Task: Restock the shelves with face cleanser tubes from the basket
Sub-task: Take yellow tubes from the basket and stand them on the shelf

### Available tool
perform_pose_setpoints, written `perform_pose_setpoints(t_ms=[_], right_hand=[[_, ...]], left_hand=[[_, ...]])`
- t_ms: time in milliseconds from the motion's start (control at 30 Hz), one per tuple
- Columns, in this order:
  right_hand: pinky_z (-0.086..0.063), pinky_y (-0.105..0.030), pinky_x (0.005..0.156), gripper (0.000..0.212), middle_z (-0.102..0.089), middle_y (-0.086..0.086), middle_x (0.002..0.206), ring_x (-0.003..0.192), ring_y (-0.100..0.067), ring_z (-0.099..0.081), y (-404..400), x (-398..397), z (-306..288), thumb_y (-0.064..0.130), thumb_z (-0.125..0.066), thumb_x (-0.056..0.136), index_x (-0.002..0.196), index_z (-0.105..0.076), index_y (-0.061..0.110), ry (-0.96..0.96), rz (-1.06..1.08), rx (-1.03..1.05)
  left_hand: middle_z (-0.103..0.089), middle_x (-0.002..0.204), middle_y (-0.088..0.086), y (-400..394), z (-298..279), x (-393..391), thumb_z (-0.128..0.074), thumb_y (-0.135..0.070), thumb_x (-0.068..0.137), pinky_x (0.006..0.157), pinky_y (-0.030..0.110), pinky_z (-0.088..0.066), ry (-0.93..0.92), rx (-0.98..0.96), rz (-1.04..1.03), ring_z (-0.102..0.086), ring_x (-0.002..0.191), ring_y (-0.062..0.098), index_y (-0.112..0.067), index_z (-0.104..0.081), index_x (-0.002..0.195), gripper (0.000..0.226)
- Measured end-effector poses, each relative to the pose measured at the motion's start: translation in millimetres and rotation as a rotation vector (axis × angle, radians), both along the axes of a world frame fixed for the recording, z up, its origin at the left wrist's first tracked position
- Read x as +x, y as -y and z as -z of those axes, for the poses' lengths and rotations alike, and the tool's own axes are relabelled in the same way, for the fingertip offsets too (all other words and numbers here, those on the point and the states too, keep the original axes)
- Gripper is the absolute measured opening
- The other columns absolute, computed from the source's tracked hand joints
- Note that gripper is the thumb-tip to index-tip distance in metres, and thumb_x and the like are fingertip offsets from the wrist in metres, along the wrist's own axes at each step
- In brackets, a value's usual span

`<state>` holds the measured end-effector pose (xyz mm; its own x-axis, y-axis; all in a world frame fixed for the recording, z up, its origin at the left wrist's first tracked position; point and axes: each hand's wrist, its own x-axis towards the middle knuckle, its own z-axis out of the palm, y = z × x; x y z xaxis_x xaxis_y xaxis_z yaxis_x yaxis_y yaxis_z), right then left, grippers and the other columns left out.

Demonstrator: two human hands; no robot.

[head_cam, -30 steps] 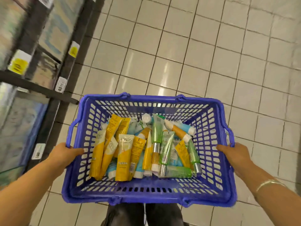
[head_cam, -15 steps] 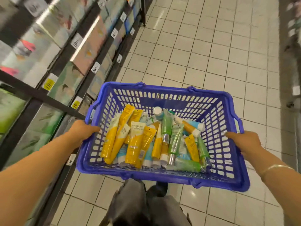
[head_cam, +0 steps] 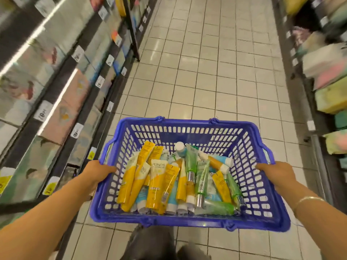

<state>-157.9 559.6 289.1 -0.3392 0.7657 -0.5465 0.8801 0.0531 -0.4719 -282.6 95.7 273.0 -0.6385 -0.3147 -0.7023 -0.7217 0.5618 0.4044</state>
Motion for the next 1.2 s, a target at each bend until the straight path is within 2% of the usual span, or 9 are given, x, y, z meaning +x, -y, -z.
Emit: perform_pose_setpoints(t_ms=[200,300,433,533,633,867,1000,1100,1200], right_hand=[[-0.055,-0.047,0.069,0.032,-0.065,-0.019,0.07,0.066,-0.038,-0.063,-34,-106,-9,0.028,-0.079,0.067,0.067,-0.06,0.002,0.005,0.002,0.054],[-0.054,-0.047,0.069,0.03,-0.065,-0.019,0.071,0.069,-0.038,-0.064,-57,-168,-16,0.025,-0.079,0.067,0.069,-0.06,0.002,-0.028,0.013,0.047],[-0.049,-0.036,0.054,0.031,-0.057,-0.012,0.059,0.055,-0.031,-0.055,-95,-252,-16,0.021,-0.08,0.065,0.06,-0.053,0.006,-0.088,0.025,0.042],[-0.057,-0.048,0.069,0.029,-0.063,-0.017,0.068,0.066,-0.037,-0.064,-130,-321,-17,0.021,-0.081,0.063,0.064,-0.056,0.004,-0.107,0.05,-0.011],[-0.056,-0.055,0.074,0.03,-0.067,-0.02,0.076,0.071,-0.039,-0.066,-165,-389,-24,0.022,-0.08,0.063,0.07,-0.057,0.004,-0.118,0.046,-0.039],[-0.056,-0.055,0.073,0.031,-0.067,-0.021,0.078,0.072,-0.039,-0.066,-241,-553,-48,0.023,-0.079,0.062,0.07,-0.056,0.003,-0.166,0.055,-0.023],[-0.056,-0.054,0.072,0.03,-0.066,-0.021,0.077,0.07,-0.039,-0.065,-280,-650,-50,0.022,-0.078,0.063,0.069,-0.057,0.002,-0.163,0.06,0.013],[-0.056,-0.045,0.063,0.03,-0.061,-0.016,0.066,0.063,-0.034,-0.061,-304,-727,-56,0.021,-0.077,0.065,0.066,-0.053,0.003,-0.151,0.067,0.033],[-0.04,-0.03,0.045,0.037,-0.046,-0.009,0.053,0.049,-0.026,-0.047,-330,-802,-70,0.019,-0.077,0.068,0.056,-0.044,0.009,-0.161,0.074,0.064]], left_hand=[[-0.061,0.084,0.023,-34,-8,-117,-0.075,-0.006,0.073,0.069,0.044,-0.051,0.004,0.026,0.026,-0.059,0.07,0.035,0.006,-0.055,0.084,0.026],[-0.061,0.073,0.018,-57,-14,-186,-0.075,-0.007,0.074,0.056,0.035,-0.048,-0.012,0.048,0.025,-0.057,0.059,0.03,0.002,-0.054,0.072,0.023],[-0.057,0.058,0.011,-99,-26,-281,-0.075,-0.008,0.073,0.042,0.026,-0.04,-0.079,0.037,0.044,-0.054,0.049,0.025,-0.002,-0.053,0.064,0.024],[-0.056,0.059,0.012,-132,-37,-345,-0.076,-0.008,0.072,0.043,0.026,-0.041,-0.091,0.046,0.03,-0.054,0.051,0.026,-0.002,-0.052,0.064,0.025],[-0.054,0.058,0.012,-169,-52,-408,-0.076,-0.008,0.072,0.03,0.021,-0.037,-0.13,0.036,0.03,-0.05,0.048,0.024,0.0,-0.054,0.067,0.024],[-0.05,0.057,0.011,-244,-75,-568,-0.076,-0.014,0.074,0.037,0.025,-0.035,-0.151,0.032,0.049,-0.048,0.047,0.024,-0.004,-0.049,0.064,0.03],[-0.054,0.055,0.01,-286,-70,-671,-0.075,-0.006,0.071,0.03,0.022,-0.038,-0.176,0.091,0.02,-0.052,0.046,0.023,-0.002,-0.053,0.068,0.023],[-0.054,0.053,0.008,-317,-69,-757,-0.074,-0.005,0.072,0.029,0.022,-0.037,-0.18,0.126,0.015,-0.053,0.038,0.02,-0.008,-0.047,0.064,0.029],[-0.059,0.048,0.01,-345,-73,-838,-0.074,-0.005,0.072,0.031,0.021,-0.04,-0.155,0.164,0.021,-0.057,0.036,0.022,-0.003,-0.052,0.068,0.022]])
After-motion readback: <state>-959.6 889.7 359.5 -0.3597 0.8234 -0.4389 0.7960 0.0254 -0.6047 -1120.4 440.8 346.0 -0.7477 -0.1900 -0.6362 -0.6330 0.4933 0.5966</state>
